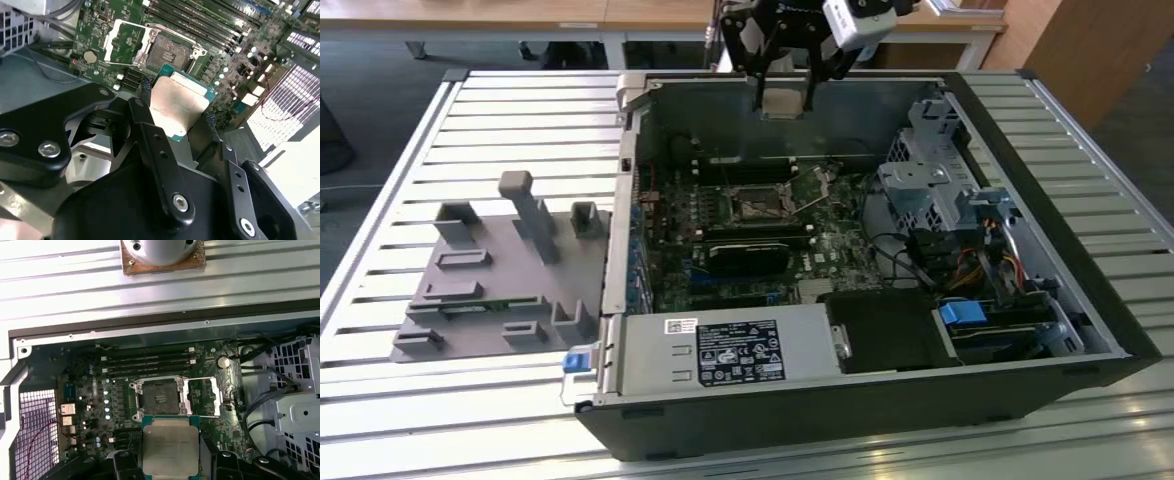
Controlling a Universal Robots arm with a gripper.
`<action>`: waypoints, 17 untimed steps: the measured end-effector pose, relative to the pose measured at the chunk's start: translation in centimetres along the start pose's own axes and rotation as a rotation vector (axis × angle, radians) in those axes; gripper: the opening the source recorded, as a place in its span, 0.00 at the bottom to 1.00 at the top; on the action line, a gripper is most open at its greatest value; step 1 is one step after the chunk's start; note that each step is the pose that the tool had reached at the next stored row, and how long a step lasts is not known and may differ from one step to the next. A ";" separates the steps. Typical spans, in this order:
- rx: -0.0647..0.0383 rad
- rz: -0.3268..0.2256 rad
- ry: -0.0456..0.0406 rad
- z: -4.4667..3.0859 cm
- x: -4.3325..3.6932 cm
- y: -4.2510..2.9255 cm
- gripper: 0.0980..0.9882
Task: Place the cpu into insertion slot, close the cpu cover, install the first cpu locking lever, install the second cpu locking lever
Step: 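Place the cpu into insertion slot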
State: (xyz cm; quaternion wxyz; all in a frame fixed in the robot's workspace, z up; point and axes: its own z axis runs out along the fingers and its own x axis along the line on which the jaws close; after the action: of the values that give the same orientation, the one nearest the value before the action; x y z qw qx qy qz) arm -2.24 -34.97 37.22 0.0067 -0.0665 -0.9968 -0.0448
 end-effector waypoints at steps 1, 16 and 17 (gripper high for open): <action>0.000 0.014 -0.0014 0.02 0.00 0.00 0.50; 0.005 0.210 -0.0197 0.31 0.00 -0.03 0.50; 0.005 0.218 -0.0204 0.32 0.00 -0.03 0.50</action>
State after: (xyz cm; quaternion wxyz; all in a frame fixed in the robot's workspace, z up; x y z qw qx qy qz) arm -2.25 -34.97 36.90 0.0016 -0.1750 -0.9837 -0.0407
